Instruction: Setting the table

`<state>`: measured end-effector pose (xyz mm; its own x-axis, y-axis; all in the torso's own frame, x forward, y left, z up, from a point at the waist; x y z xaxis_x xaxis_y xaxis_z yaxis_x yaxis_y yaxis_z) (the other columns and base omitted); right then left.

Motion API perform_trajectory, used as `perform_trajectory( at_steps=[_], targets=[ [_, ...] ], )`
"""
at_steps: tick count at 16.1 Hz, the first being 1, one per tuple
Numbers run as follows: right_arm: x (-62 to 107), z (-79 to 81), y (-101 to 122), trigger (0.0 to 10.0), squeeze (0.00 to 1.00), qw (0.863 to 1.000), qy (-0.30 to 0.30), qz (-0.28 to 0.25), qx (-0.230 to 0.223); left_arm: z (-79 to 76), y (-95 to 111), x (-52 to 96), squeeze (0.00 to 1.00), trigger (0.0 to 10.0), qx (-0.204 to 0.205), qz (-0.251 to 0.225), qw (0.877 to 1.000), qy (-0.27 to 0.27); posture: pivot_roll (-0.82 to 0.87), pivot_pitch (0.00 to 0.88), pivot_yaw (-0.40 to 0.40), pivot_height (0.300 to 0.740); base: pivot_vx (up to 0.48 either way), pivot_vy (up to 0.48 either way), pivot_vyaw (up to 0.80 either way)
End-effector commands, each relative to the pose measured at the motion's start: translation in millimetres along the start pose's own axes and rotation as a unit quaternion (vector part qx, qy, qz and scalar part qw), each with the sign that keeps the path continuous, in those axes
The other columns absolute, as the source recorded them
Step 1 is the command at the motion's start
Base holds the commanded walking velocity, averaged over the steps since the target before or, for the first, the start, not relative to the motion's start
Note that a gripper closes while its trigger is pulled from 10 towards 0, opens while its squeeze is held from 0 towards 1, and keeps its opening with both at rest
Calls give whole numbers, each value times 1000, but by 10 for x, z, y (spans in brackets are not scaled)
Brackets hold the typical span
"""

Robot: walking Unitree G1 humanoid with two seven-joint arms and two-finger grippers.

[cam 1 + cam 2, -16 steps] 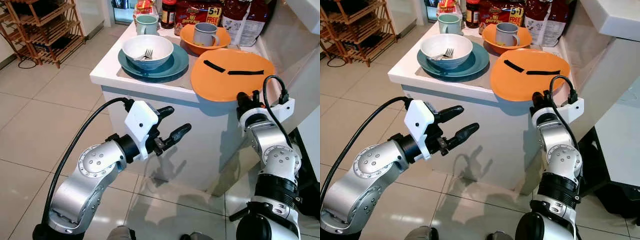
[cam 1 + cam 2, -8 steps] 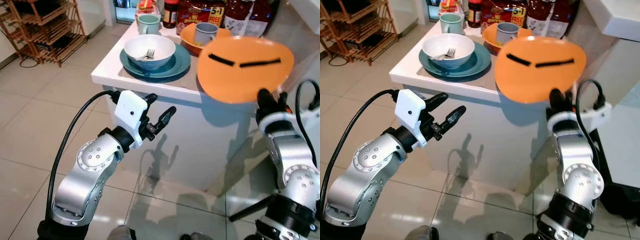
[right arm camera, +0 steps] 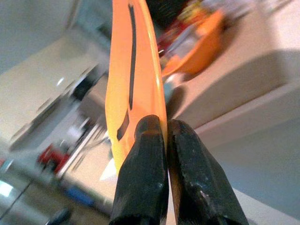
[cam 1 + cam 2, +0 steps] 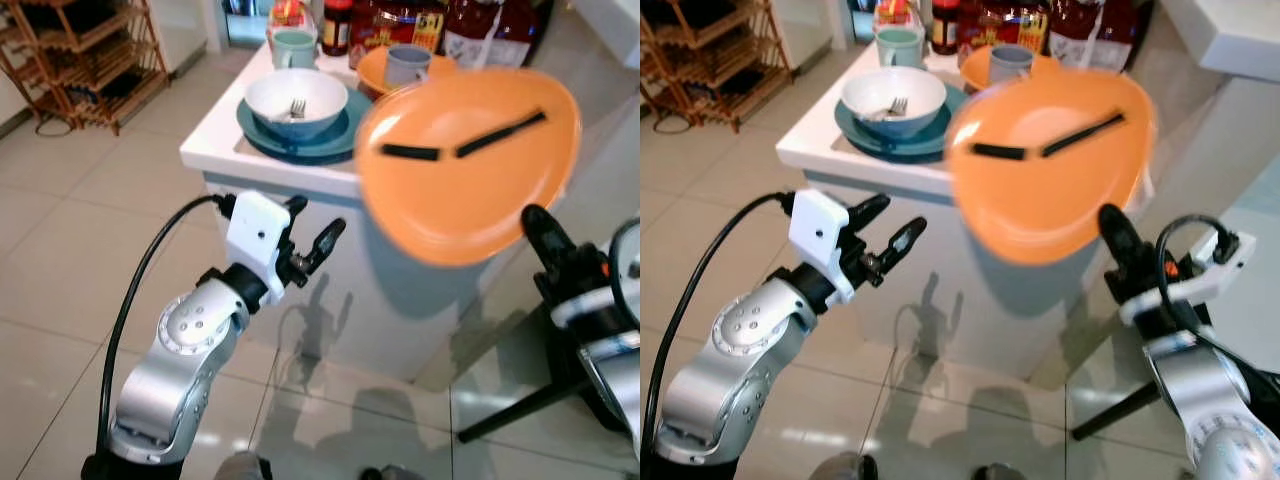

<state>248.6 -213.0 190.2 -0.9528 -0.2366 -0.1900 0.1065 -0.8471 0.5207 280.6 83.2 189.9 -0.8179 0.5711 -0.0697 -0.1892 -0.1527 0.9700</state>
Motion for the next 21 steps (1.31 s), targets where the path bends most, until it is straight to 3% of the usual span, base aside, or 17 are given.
perform_trajectory(
  at_steps=[1, 5, 12, 21],
  targets=[
    [17, 104, -8, 10000, 0, 999, 31, 9, 7, 23, -29, 12, 0, 10000, -2, 5, 1000, 7, 21, 52, -34, 740, 0, 0, 0],
    [227, 23, -158, 10000, 0, 996, 49, 68, 34, -9, -67, 93, 0, 10000, -16, 4, 1000, -2, 22, 45, -36, 740, 0, -70, 0],
    [322, -92, -57, 10000, 0, 996, 45, 62, 48, -32, -117, 141, 0, 10000, -16, 12, 1000, -16, 18, 44, -35, 740, 0, -456, 0],
    [350, -78, -78, 10000, 0, 995, 57, 67, 45, -32, -105, 145, 0, 10000, -17, 10, 1000, -20, 18, 51, -33, 740, 0, -472, 0]
  ],
)
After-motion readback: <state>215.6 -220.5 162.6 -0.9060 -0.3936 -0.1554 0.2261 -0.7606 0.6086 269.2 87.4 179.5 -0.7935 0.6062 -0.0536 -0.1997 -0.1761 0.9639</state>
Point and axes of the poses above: a point about 5 cm out from each wrist's last joint towards the gripper, its own x axis pointing back from the gripper into the wrist, its own y axis along the axis of the wrist's last joint, z = x × y, the point moved 3 cm from there along -x, pointing out of the wrist towards the gripper, and after that the axes turned 8 degrees about -x, right-handed, at the moved point
